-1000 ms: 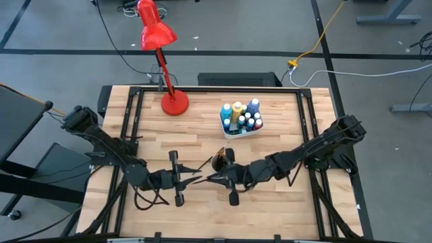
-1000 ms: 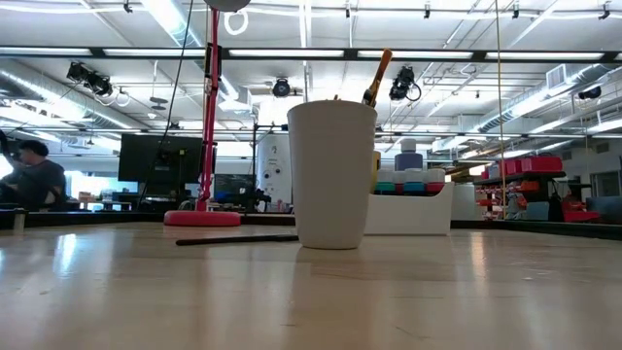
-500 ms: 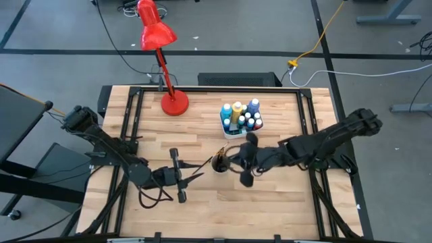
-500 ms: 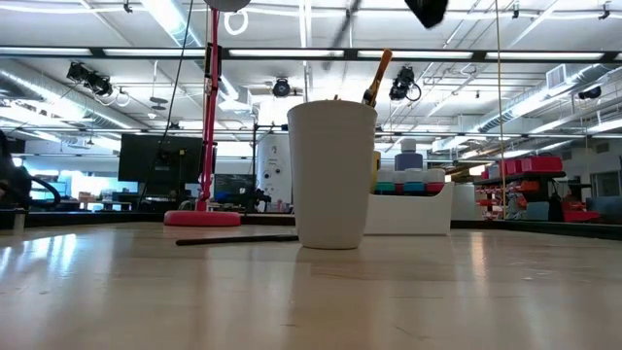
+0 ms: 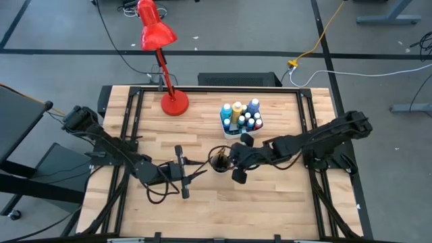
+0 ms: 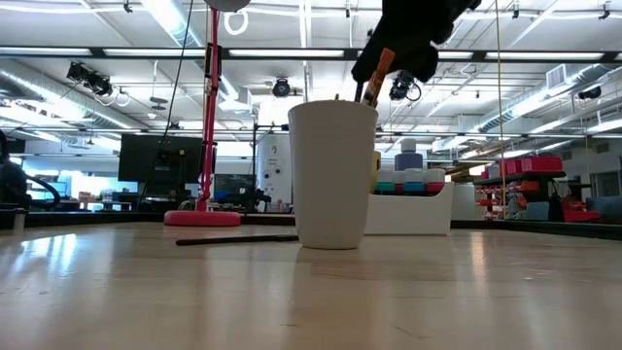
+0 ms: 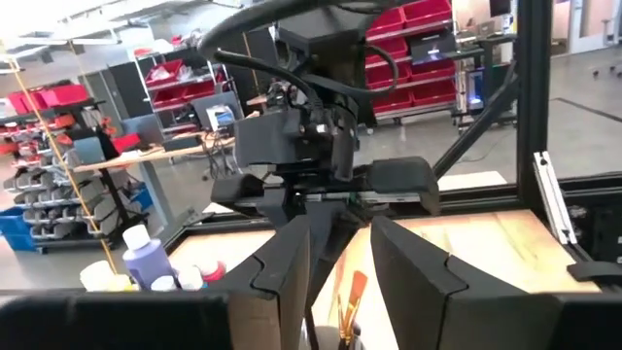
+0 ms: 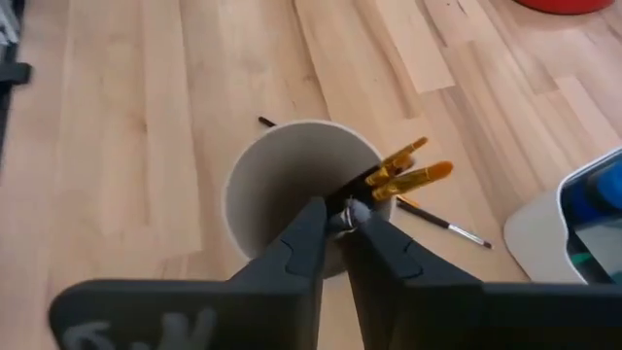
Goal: Pick & Place Paint Supplies
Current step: Put the silver paint brush into the white cup, then put the gold paint brush into the white cup
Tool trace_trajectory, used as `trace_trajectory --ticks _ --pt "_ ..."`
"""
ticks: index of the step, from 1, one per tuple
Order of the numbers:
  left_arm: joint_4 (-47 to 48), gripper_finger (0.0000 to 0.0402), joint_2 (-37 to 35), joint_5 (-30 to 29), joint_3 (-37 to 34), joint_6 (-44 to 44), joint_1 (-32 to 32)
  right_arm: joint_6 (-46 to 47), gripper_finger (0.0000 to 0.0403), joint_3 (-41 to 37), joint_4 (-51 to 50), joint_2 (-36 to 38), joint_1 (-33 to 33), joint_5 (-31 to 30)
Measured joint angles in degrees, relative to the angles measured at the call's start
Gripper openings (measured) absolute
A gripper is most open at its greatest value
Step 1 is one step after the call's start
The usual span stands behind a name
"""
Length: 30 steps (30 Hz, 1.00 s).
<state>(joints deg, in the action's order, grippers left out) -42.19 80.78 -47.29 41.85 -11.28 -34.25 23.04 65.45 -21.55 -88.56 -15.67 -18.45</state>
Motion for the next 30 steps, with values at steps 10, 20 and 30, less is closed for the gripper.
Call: trace_trajectory --ticks 10,20,30 --pt "1.2 0.0124 0.0 0.0 0.0 1.6 0.2 -4.9 0.0064 0.0 2.7 -1.2 0.9 -0.1" --pt "13.7 0.0124 0.0 -1.2 0.0 9.5 0.5 -10.6 0.0112 0.0 11.0 -0.9 0.5 1.7" --pt "35.0 0.0124 2.3 2.6 0.1 44.6 4.2 -12.9 0.0117 0.0 16.8 -1.2 -0.2 9.8"
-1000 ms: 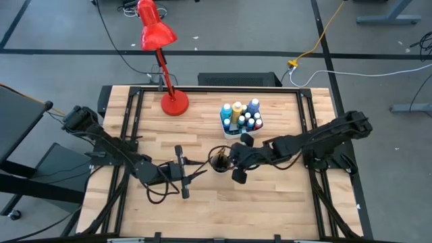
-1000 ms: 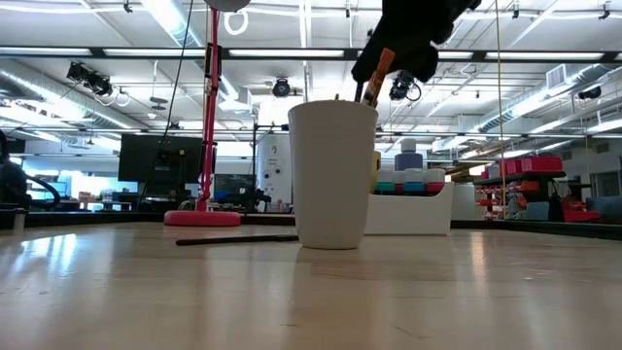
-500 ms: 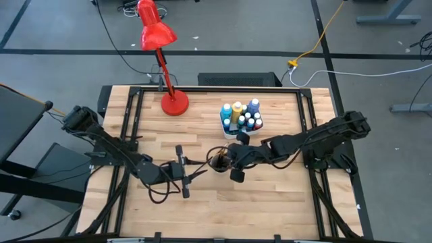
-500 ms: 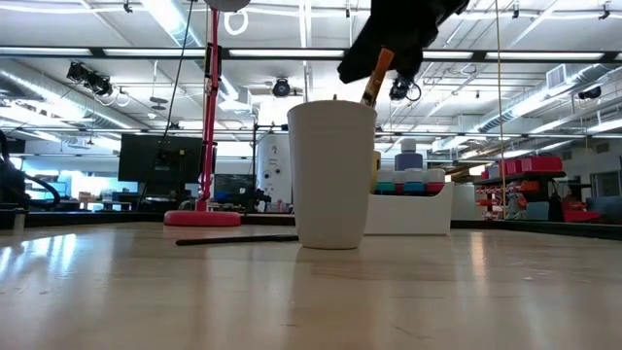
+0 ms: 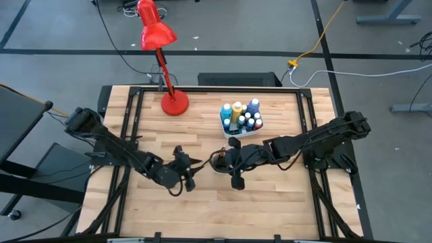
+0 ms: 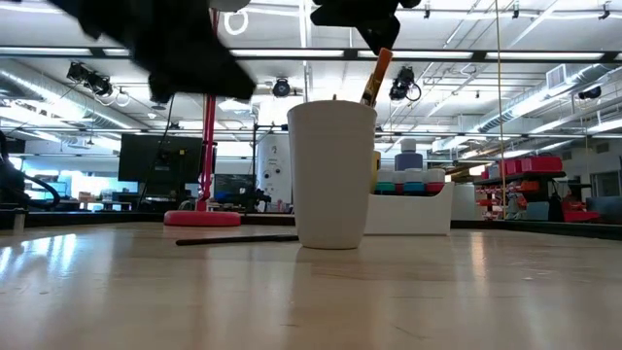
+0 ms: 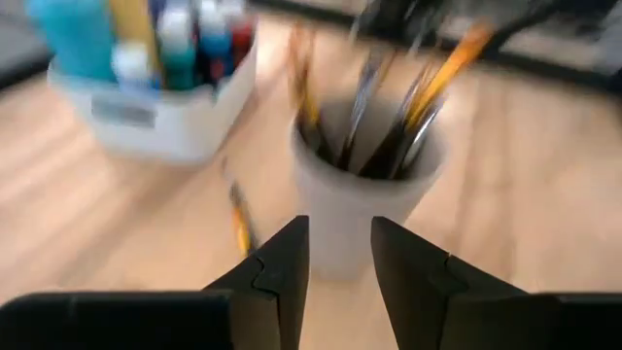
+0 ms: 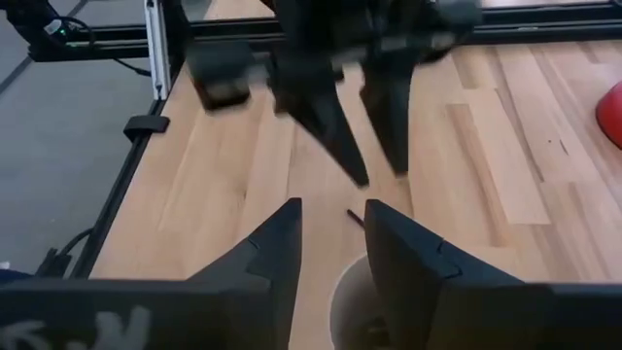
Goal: Pick & Place Paint Supplies
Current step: Put the gold paint brush into the white cup
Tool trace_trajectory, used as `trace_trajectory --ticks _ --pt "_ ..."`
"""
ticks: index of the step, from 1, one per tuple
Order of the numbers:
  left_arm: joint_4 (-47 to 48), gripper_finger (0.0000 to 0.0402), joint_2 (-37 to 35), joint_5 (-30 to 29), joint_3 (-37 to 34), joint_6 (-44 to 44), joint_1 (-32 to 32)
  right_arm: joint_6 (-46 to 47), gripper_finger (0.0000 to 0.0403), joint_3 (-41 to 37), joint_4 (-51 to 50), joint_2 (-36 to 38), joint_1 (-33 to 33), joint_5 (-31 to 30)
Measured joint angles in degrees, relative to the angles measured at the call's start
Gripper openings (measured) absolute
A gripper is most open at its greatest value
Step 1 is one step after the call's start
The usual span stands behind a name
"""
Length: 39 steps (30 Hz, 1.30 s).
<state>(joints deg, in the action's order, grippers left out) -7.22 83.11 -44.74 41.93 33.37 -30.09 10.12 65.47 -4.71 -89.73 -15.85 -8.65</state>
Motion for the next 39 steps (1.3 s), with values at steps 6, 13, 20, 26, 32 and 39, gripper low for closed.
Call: trace_trajectory --ticks 6,13,20,26,32,39 --pt "-0.2 0.0119 11.0 0.9 -0.1 3.9 -0.2 0.2 0.0112 0.0 0.2 0.0 0.0 0.5" --pt "-0.6 0.0097 21.5 -5.2 -0.1 11.4 -0.2 0.3 0.0111 0.0 0.4 0.0 0.0 0.6" --pt "-1.4 0.0076 22.1 -6.1 -0.1 13.1 -0.2 -0.1 0.0111 0.0 0.5 0.0 0.0 0.6" --pt "-1.3 0.0073 22.1 -4.8 -0.1 13.5 0.0 -0.1 0.0111 0.0 0.5 0.0 0.0 0.6" --pt "-3.3 0.0075 26.2 -5.7 -0.1 14.5 0.1 -0.1 0.0111 0.0 0.8 -0.1 0.0 0.6" --pt "-4.9 0.0094 30.8 -7.6 0.2 19.2 0.3 -0.1 0.0111 0.0 1.1 -0.1 0.0 0.6"
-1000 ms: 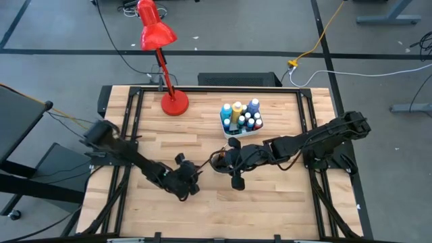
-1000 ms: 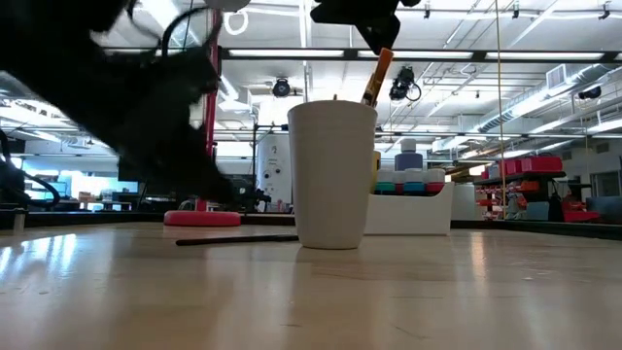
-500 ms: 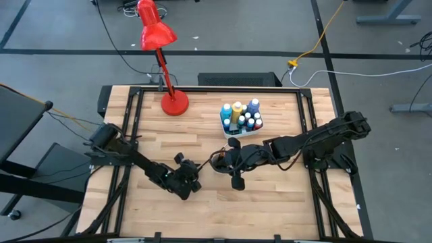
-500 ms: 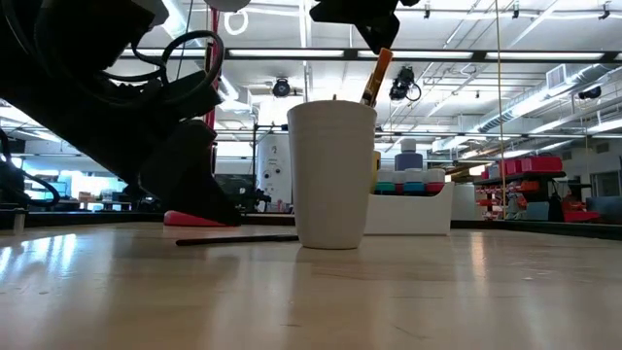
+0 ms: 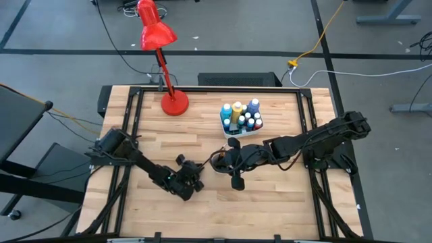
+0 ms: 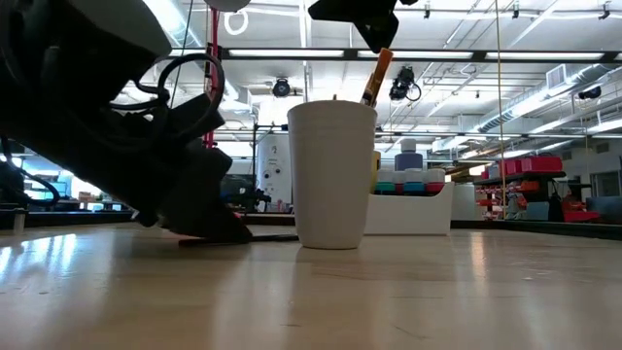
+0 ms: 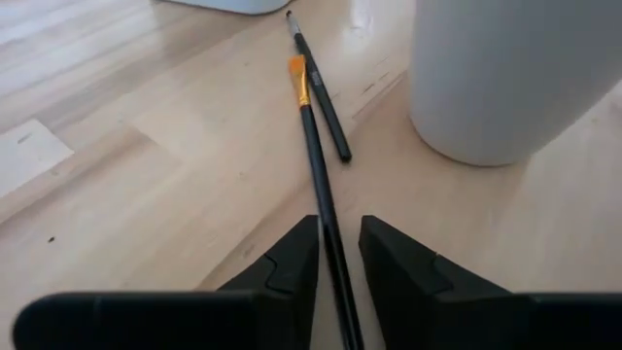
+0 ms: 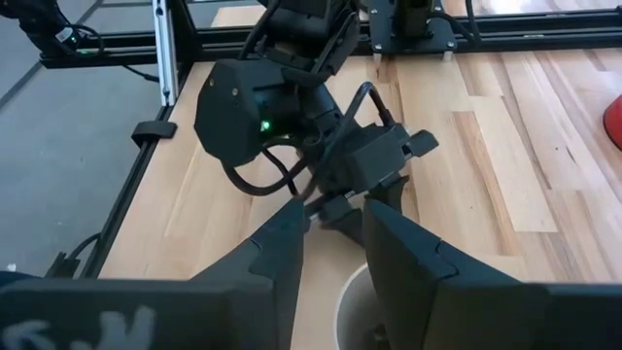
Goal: Pick & Place Paint Supplies
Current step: Put the gold paint brush into the white cup
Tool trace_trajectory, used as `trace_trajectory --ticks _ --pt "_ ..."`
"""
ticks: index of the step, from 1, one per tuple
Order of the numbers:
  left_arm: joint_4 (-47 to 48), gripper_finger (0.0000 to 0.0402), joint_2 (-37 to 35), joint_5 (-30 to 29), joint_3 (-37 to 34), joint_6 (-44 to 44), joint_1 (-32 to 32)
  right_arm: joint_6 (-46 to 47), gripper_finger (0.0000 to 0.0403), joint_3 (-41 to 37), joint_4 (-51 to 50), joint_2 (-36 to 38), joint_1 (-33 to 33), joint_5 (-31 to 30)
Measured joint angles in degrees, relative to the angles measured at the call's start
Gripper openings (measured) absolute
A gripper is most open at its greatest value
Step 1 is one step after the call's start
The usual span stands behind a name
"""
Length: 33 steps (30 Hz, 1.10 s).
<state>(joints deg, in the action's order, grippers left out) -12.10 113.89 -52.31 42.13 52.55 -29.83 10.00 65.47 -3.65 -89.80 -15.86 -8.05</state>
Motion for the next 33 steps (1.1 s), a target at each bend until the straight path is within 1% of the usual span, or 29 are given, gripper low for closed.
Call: trace_trajectory --ticks 3,6,10,13,15,17,20,22,29,33 --pt "0.1 0.0103 0.0 1.1 0.0 -0.1 0.2 0.0 0.0111 0.0 0.1 0.0 0.0 0.0" --pt "0.6 0.0103 0.1 1.0 0.0 2.1 0.4 0.0 0.0111 0.0 0.5 0.0 0.0 0.0" --pt "1.9 0.0087 0.1 1.0 -0.6 6.9 0.5 0.5 0.0111 0.0 0.5 0.0 0.0 0.0" --pt "-0.3 0.0073 -0.1 0.8 -2.7 12.3 0.5 0.5 0.0111 0.0 0.6 0.0 0.0 0.0" --pt "-2.7 0.0065 -0.1 0.7 -4.1 13.9 0.5 0.5 0.0111 0.0 0.7 0.0 0.0 0.0" --pt "-3.6 0.0056 -0.1 0.6 -4.4 12.3 0.5 0.5 0.0111 0.0 0.7 0.0 0.0 0.0" --pt "-5.0 0.0041 -0.1 0.6 -4.6 5.9 0.6 0.2 0.0111 0.0 0.7 0.0 0.0 0.0" --pt "-5.0 0.0033 -0.1 0.6 -4.7 4.3 0.7 0.2 0.0111 0.0 0.7 0.0 0.0 0.0" --pt "-7.3 0.0034 -0.1 0.5 -6.5 6.7 1.0 0.2 0.0111 0.0 0.7 0.0 0.0 0.1" --pt "-9.3 0.0015 -0.1 0.3 -6.8 4.9 0.8 0.2 0.0111 0.0 0.7 0.0 0.0 0.1"
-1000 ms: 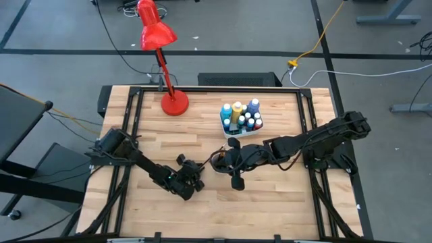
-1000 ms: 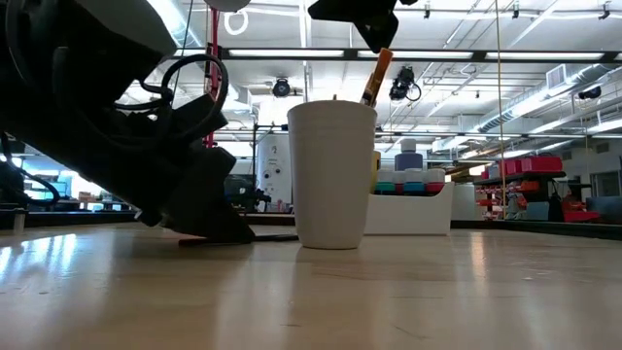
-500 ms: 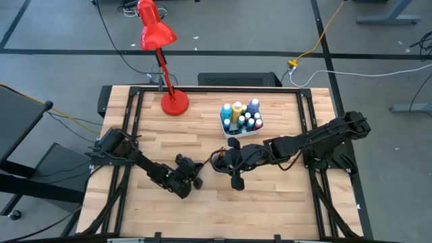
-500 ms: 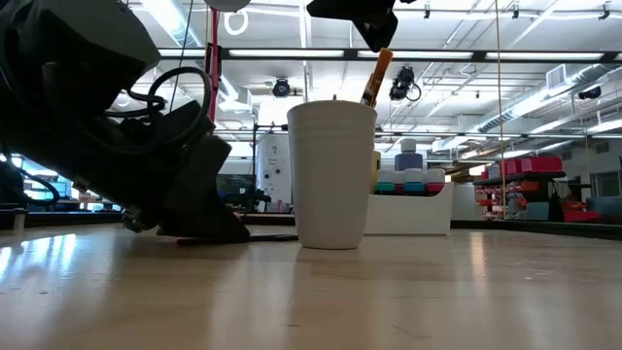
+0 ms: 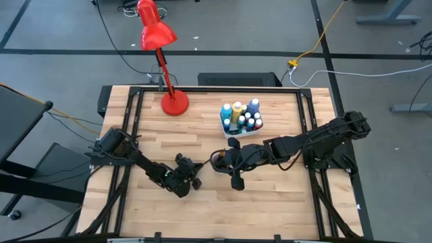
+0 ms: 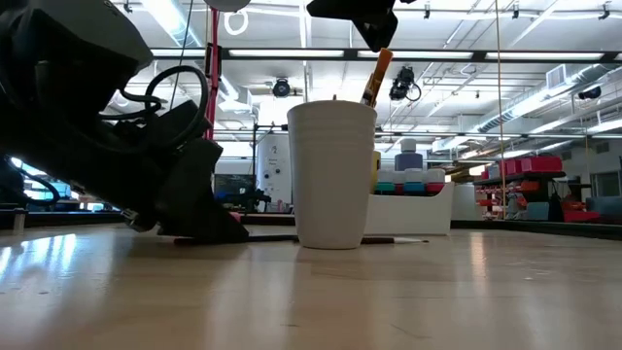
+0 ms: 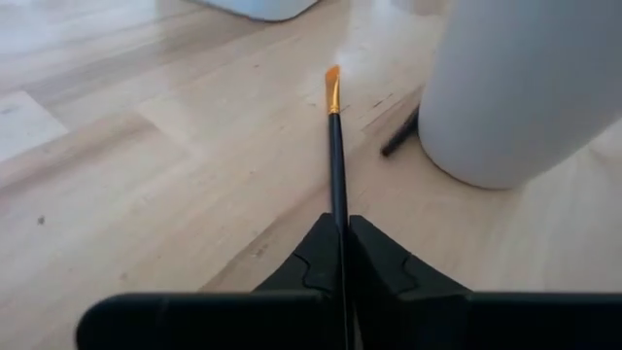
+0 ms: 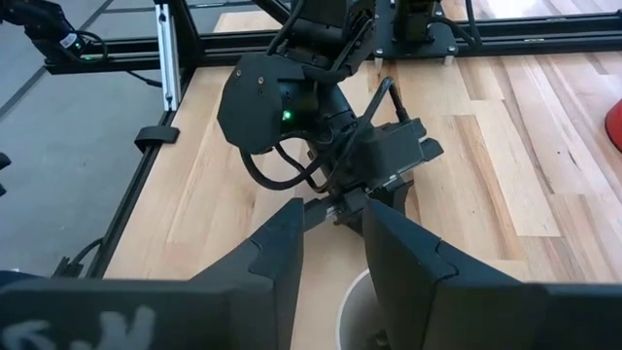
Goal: Pick & Place Paint Supplies
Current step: Put the gold paint brush into the white cup
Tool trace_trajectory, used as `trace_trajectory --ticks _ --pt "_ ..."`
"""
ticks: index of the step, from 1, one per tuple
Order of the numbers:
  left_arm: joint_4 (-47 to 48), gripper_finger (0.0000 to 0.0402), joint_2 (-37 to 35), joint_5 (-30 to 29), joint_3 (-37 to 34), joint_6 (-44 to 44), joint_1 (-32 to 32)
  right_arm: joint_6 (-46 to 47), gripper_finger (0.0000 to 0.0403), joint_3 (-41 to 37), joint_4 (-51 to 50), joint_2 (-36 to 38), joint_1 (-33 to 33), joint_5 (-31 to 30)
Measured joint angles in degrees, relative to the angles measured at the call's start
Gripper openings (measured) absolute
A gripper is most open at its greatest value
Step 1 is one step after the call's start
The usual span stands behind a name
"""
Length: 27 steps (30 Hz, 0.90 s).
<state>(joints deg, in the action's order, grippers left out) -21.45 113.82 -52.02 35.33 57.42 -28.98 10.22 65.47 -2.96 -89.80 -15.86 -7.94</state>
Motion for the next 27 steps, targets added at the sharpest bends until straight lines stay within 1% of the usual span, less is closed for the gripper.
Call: trace_trajectory --ticks 2,4,7,13,15,17,22,25,27 --pt "-1.4 0.0014 0.0 -0.3 -0.2 -3.5 -0.5 0.0 0.0111 0.0 0.0 0.0 0.0 0.0" --pt "-0.8 0.0015 -0.1 -2.0 -0.2 -5.6 -0.9 0.0 0.0111 0.0 0.2 0.0 0.0 0.0" --pt "2.0 0.0015 -1.7 -4.1 -0.5 -6.0 -1.4 0.0 0.0111 0.0 1.0 0.0 0.0 0.0" --pt "11.9 0.0014 -8.9 -8.9 -1.1 -7.0 -2.6 -0.2 0.0111 0.0 3.3 0.0 0.0 0.0" --pt "13.1 0.0014 -11.9 -11.4 -0.7 -7.2 -3.1 -0.2 0.0111 0.0 4.1 0.0 0.0 0.0" --pt "16.2 0.0014 -14.7 -14.7 -0.9 -7.5 -3.9 -0.2 0.0111 0.0 4.4 0.0 0.0 0.0" --pt "17.6 0.0014 -22.9 -22.6 -0.8 -13.5 -6.2 -0.2 0.0111 0.0 4.6 0.0 0.0 0.2" --pt "17.5 0.0014 -28.3 -27.4 -0.8 -17.7 -8.3 -0.2 0.0113 0.0 4.7 0.0 0.0 2.7" --pt "15.6 0.0014 -31.9 -31.0 -0.6 -20.6 -10.0 -0.2 0.0116 0.0 4.7 0.0 0.0 4.3"
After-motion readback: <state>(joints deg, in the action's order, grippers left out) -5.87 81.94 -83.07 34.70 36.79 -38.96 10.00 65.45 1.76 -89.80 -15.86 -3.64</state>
